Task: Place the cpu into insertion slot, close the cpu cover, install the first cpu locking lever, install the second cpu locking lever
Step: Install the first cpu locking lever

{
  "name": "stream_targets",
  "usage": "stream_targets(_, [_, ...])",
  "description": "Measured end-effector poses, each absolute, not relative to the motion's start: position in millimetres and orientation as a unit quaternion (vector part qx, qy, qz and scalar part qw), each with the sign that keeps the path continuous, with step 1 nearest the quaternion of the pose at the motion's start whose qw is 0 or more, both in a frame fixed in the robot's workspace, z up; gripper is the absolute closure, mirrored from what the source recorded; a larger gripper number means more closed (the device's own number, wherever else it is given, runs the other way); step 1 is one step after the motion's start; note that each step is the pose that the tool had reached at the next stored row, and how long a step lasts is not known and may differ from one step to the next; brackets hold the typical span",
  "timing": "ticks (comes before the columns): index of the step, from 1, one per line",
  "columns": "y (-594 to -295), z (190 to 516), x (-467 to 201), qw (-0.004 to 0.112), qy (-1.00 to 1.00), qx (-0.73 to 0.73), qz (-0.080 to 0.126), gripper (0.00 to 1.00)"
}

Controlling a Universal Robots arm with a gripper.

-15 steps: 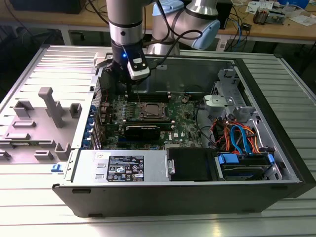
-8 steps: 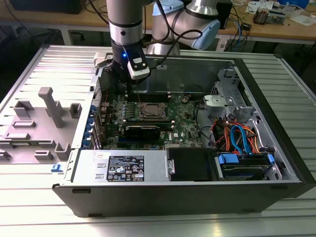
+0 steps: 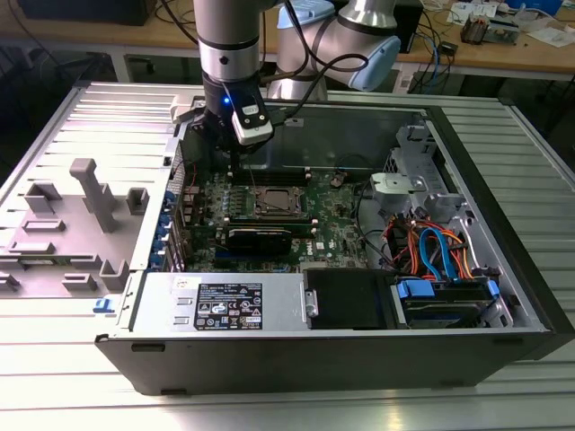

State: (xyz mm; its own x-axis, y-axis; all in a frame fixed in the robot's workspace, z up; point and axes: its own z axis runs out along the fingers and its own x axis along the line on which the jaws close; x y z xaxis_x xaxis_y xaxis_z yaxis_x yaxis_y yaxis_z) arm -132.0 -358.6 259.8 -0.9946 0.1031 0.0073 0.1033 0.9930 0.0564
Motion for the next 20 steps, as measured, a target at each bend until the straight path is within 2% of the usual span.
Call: stream_targets(20, [-350.8,259.8,-125.2,0.002,-1.0,0.001,-0.028,0.89])
